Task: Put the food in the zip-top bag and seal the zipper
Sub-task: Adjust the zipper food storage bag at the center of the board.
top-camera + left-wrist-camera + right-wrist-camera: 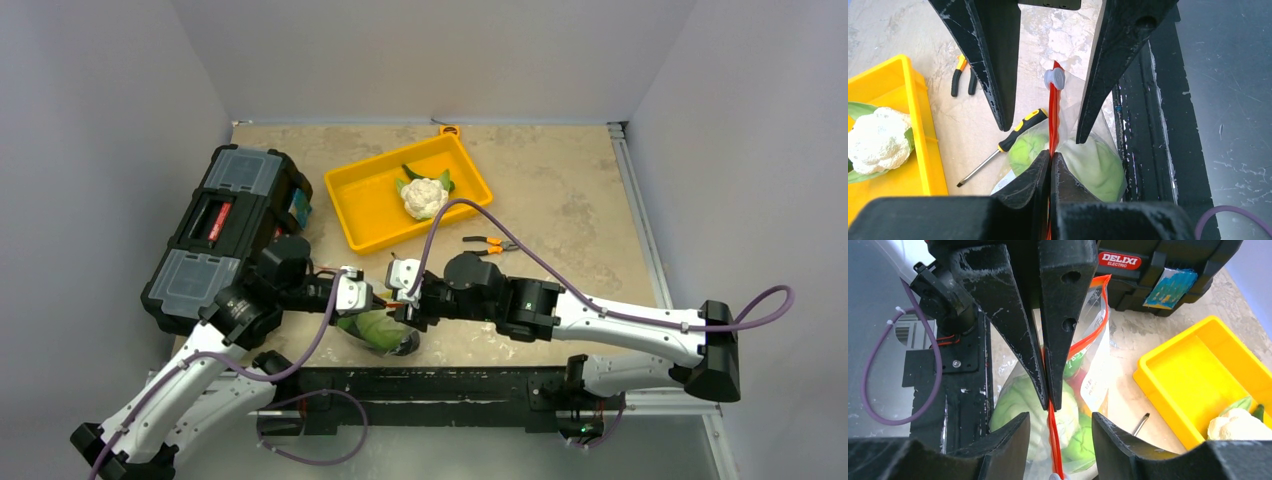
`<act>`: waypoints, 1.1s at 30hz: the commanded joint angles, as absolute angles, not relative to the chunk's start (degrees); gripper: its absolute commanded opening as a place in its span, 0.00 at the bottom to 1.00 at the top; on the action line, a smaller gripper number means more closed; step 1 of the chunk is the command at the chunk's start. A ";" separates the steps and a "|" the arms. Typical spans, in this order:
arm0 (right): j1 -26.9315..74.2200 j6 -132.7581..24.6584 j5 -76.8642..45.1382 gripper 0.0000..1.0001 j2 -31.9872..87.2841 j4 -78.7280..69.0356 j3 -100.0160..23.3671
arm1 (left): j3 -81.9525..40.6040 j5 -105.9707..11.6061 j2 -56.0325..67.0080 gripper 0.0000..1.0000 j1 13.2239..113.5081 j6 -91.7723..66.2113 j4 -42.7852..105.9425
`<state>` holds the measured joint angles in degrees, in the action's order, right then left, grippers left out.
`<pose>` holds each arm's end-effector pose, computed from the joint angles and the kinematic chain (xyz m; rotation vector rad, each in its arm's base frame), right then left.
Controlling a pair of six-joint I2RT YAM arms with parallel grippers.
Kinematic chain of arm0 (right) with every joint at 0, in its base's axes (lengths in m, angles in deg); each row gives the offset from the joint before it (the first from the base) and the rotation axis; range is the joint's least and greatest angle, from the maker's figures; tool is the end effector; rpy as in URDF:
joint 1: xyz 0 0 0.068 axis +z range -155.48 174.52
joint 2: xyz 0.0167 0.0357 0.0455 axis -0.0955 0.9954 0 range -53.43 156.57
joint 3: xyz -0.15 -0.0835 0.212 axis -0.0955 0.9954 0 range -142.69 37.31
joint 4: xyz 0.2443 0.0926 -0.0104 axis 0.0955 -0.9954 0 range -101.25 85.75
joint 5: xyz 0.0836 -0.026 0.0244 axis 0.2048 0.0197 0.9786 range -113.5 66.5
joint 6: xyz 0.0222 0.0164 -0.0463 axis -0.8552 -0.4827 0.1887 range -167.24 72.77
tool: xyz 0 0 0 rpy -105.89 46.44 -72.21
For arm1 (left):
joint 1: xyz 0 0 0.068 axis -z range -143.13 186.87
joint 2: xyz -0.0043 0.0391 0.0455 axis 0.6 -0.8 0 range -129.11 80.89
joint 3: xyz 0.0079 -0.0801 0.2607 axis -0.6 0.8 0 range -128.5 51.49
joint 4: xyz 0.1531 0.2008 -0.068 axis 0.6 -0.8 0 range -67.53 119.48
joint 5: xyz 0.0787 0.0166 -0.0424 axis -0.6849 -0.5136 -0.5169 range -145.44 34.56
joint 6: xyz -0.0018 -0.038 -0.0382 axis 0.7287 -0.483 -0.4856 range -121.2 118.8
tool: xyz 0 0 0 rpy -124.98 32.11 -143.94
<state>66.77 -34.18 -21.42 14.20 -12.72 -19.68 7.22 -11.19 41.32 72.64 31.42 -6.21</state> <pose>0.0825 0.2623 0.3355 -1.3554 1.4334 0.7247 0.0999 -0.1028 0.3104 1.5018 1.3928 -0.8423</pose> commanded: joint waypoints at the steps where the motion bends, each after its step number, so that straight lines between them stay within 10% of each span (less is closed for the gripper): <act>1: 66.85 -34.73 -21.94 0.48 13.60 -11.08 -18.79 | 7.14 -11.18 42.44 0.00 72.95 32.73 -5.59; 6: 66.82 -35.56 -21.27 0.38 13.33 -10.57 -17.61 | 7.40 -11.29 43.37 0.00 72.93 32.89 -5.50; 12: 66.76 -35.45 -20.25 0.00 14.33 -10.90 -19.02 | 7.29 -11.38 42.70 0.00 72.92 32.54 -5.53; 17: 66.78 -34.56 -18.36 0.00 14.33 -11.78 -20.90 | 7.30 -10.66 40.83 0.38 72.90 30.50 -4.54; 22: 66.79 -34.14 -18.13 0.00 14.46 -12.02 -21.89 | 6.21 -9.48 38.97 0.42 72.93 29.87 -4.23; 30: 66.79 -35.75 -19.80 0.01 15.34 -13.57 -22.91 | 6.24 -13.80 39.90 0.00 72.90 29.71 -3.70; 33: 66.66 -37.57 -21.90 0.33 12.80 -13.51 -20.88 | 7.02 -14.63 41.37 0.00 72.96 29.83 -3.13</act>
<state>66.77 -35.09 -19.65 15.91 -14.05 -19.97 7.35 -13.10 39.22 72.70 29.50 -6.01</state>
